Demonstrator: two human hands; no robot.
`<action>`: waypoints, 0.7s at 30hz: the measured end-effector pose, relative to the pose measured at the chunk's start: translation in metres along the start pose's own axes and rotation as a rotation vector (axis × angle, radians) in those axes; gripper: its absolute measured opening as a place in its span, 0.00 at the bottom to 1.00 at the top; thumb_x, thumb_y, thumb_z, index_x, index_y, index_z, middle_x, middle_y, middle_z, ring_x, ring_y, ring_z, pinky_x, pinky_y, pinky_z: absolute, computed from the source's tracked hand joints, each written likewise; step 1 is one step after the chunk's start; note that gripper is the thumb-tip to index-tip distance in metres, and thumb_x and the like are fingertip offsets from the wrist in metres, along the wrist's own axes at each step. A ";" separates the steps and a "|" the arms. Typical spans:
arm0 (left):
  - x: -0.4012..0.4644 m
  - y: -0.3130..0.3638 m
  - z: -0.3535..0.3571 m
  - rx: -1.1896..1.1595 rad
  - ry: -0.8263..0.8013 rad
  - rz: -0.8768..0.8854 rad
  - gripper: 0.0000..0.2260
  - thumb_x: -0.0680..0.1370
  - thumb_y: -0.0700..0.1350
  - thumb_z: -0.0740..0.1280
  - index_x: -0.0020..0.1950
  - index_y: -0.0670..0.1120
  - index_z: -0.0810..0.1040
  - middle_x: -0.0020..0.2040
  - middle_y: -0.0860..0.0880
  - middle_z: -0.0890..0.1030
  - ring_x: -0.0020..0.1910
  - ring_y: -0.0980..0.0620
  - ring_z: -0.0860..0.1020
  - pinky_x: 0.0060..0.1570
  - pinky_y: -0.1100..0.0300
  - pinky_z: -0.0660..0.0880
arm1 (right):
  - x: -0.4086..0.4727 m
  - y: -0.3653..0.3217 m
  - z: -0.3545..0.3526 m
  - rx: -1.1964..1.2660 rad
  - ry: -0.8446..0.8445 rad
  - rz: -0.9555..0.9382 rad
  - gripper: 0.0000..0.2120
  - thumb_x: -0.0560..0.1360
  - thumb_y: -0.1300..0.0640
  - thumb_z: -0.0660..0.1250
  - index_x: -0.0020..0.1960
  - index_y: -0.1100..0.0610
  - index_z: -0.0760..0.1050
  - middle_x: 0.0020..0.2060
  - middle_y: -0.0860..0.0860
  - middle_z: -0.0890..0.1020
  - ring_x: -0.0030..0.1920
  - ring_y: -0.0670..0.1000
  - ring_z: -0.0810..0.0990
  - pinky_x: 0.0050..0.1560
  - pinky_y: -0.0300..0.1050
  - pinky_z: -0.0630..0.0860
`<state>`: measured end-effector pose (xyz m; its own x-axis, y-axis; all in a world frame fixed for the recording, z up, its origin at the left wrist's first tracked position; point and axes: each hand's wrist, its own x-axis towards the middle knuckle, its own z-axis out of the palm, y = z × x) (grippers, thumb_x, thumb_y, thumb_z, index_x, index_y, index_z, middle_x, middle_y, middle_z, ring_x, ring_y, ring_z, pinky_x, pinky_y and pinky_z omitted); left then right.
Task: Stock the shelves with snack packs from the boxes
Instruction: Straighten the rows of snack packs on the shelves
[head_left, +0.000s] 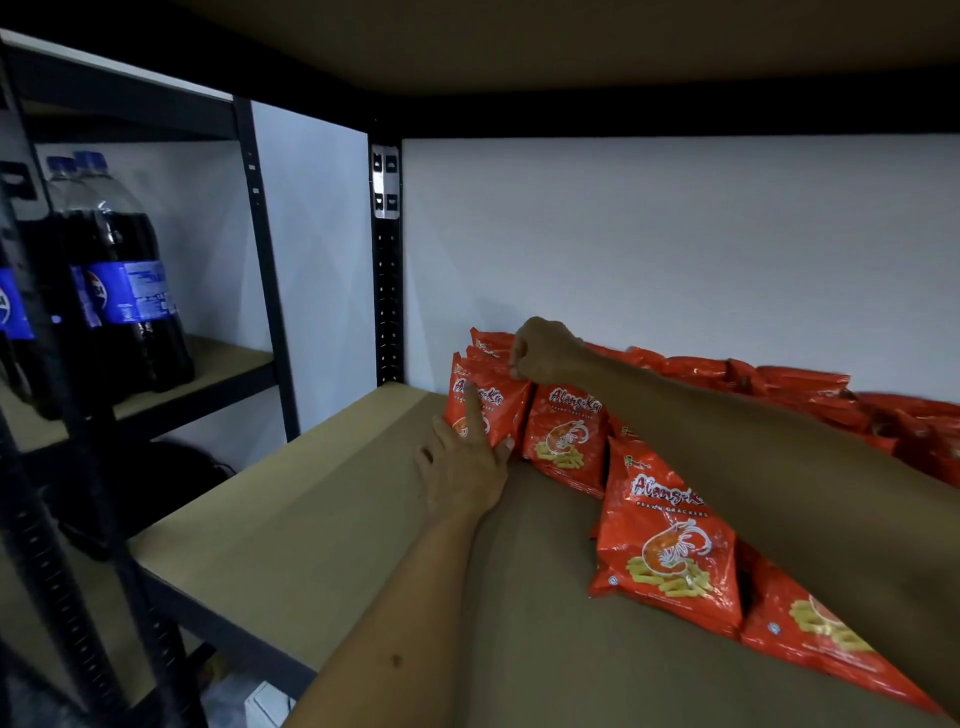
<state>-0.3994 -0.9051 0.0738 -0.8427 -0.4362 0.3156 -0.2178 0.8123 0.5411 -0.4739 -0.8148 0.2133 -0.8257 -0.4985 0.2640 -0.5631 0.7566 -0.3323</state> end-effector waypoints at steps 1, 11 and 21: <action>0.002 -0.003 0.002 0.007 0.003 0.008 0.36 0.79 0.64 0.55 0.76 0.59 0.32 0.74 0.37 0.57 0.72 0.36 0.61 0.70 0.40 0.56 | -0.002 0.001 -0.002 0.013 0.011 -0.020 0.01 0.72 0.61 0.73 0.44 0.58 0.82 0.40 0.49 0.82 0.49 0.50 0.79 0.61 0.57 0.73; 0.007 -0.003 -0.009 0.002 0.283 0.102 0.36 0.77 0.62 0.62 0.78 0.50 0.50 0.73 0.34 0.61 0.73 0.36 0.60 0.67 0.36 0.60 | -0.055 0.067 -0.060 -0.142 0.012 -0.132 0.05 0.76 0.58 0.67 0.42 0.52 0.79 0.40 0.44 0.80 0.50 0.51 0.79 0.60 0.57 0.73; -0.074 0.069 -0.002 -0.854 -0.324 0.118 0.14 0.79 0.55 0.64 0.42 0.49 0.81 0.39 0.55 0.84 0.40 0.60 0.82 0.43 0.65 0.76 | -0.145 0.120 -0.088 -0.164 -0.221 0.023 0.08 0.71 0.49 0.75 0.37 0.52 0.82 0.38 0.45 0.84 0.43 0.46 0.82 0.48 0.45 0.77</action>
<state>-0.3511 -0.8179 0.0895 -0.9611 -0.1347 0.2411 0.2069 0.2270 0.9517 -0.4190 -0.6146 0.2146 -0.8359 -0.5468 0.0475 -0.5456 0.8184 -0.1806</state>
